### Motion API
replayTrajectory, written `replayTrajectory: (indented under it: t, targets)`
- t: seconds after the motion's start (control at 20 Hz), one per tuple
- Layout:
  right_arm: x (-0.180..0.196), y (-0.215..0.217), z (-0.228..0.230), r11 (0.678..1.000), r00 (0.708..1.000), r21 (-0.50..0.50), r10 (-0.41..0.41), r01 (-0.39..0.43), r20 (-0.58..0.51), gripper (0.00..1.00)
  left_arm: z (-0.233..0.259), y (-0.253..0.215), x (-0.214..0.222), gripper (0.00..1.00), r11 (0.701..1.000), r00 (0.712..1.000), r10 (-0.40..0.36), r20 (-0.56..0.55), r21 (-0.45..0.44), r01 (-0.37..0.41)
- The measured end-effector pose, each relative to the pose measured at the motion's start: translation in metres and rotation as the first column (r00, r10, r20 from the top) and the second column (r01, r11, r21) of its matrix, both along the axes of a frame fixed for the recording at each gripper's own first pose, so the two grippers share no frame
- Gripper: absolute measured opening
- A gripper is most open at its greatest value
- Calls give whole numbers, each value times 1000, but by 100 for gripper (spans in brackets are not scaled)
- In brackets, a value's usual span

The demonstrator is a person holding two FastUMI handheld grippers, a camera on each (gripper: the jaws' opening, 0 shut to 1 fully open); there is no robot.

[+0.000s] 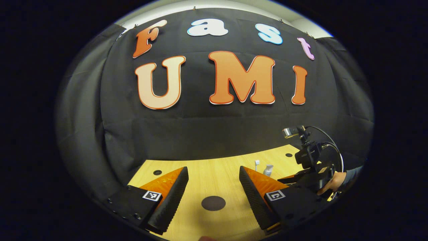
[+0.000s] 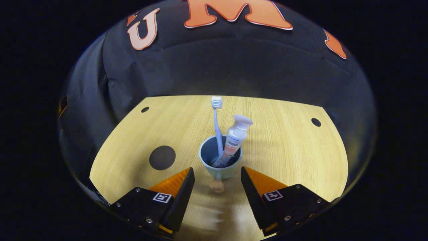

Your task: Put the toothbrush and toothpaste on the desktop into the cup, then pick up the cup and place it on the coaster on the desktop.

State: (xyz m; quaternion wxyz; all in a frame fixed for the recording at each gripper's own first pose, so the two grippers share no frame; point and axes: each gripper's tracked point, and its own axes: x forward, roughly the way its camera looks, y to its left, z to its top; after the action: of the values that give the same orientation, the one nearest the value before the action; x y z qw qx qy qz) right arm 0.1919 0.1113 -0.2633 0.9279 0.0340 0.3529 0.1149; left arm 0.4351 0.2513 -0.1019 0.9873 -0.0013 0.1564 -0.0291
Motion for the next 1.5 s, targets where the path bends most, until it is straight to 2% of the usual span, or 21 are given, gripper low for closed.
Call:
replayTrajectory:
  t: [0.15,0.35,0.4,0.45,0.5,0.6,0.65,0.75,0.8,0.95,1.05,1.2,1.35,1.5]
  targets:
    - [6,2,-15,999,993,-51,-9,3,-115,84,10,33,2,97,998,998,49,28,46,-50]
    - [7,-1,-27,996,974,-91,-26,5,-224,82,8,51,5,97,996,997,81,21,42,-82]
    - [7,-3,-34,994,966,-106,-33,6,-255,80,4,56,6,98,995,996,92,14,42,-93]
    - [7,-6,-41,992,955,-125,-47,11,-294,72,0,61,7,97,994,995,101,7,46,-101]
    - [5,-5,-44,993,944,-122,-51,12,-325,75,0,64,9,97,993,994,106,5,50,-107]
    - [1,2,-52,995,918,-86,-78,49,-388,62,-2,68,11,98,992,994,113,-1,61,-113]
    - [2,3,-52,995,914,-82,-85,57,-397,64,-2,69,11,97,992,994,112,-4,63,-111]
    - [-3,0,-60,992,888,-96,-117,83,-444,45,-2,68,11,97,992,994,108,-7,63,-107]
    - [1,2,-61,992,888,-94,-119,86,-443,28,-2,67,11,97,992,994,108,-8,61,-108]
    - [2,4,-58,991,892,-107,-122,84,-436,24,-4,64,9,97,993,994,108,-15,52,-107]
    - [1,12,-54,994,894,-81,-106,79,-435,20,-1,64,7,97,993,994,108,-13,50,-107]
    - [5,17,-46,995,914,-79,-85,58,-397,19,-3,67,1,97,992,993,116,-21,44,-115]
    - [5,27,-38,997,927,-78,-57,30,-371,19,-3,70,-5,98,992,992,121,-28,32,-120]
    - [4,54,-26,997,935,-74,6,-35,-355,19,-13,74,-16,98,992,990,127,-61,24,-126]
